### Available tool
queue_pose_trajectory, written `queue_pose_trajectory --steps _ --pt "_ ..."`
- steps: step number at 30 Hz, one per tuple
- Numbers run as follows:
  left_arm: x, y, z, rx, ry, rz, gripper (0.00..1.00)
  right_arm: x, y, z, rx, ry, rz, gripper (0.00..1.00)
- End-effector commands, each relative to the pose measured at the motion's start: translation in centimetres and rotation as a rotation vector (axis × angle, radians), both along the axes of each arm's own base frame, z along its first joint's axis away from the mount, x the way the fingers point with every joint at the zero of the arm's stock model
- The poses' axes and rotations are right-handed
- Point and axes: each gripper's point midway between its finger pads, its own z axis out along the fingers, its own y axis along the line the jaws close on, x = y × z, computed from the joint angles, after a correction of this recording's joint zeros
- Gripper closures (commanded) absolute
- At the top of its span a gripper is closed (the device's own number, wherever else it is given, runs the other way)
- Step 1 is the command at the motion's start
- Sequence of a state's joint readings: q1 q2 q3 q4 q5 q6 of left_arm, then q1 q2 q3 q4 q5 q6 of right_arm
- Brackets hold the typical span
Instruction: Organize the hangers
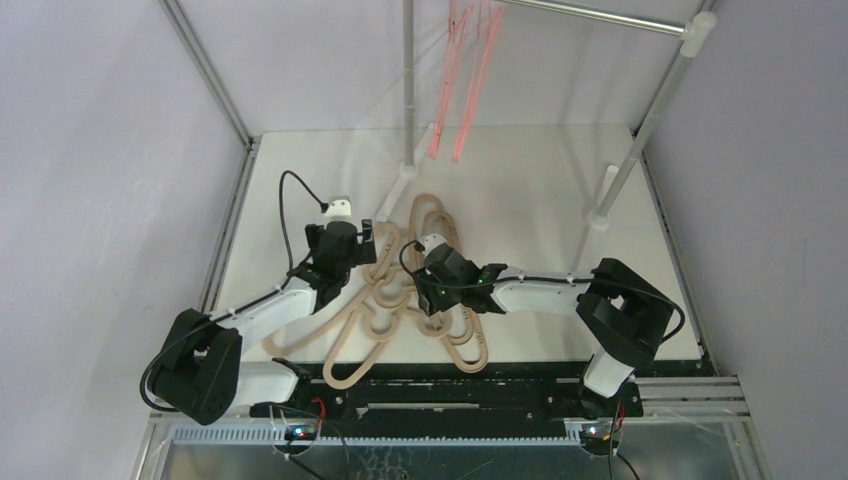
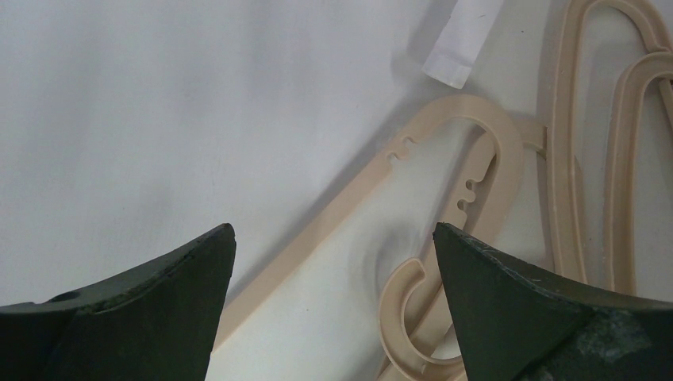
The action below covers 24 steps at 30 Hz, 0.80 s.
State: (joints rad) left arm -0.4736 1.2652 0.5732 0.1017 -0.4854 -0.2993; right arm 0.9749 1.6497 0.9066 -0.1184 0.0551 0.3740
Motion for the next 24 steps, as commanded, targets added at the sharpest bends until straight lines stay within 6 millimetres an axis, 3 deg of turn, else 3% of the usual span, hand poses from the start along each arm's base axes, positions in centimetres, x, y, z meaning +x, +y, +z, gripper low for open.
queue_pose_trajectory --steps 1,13,24 --pt "1.3 -0.7 2.8 -0.046 -0.076 0.007 0.01 1.1 1.8 0.9 0.073 -0.001 -0.009 0.46" --pt "1.3 -0.8 2.8 -0.045 -0.075 0.005 0.0 2.0 1.2 -0.1 0.06 0.019 -0.052 0.58" --pt "1.2 -0.6 2.9 -0.039 -0.077 0.006 0.0 5.2 0.5 1.6 0.123 -0.039 -0.14 0.65"
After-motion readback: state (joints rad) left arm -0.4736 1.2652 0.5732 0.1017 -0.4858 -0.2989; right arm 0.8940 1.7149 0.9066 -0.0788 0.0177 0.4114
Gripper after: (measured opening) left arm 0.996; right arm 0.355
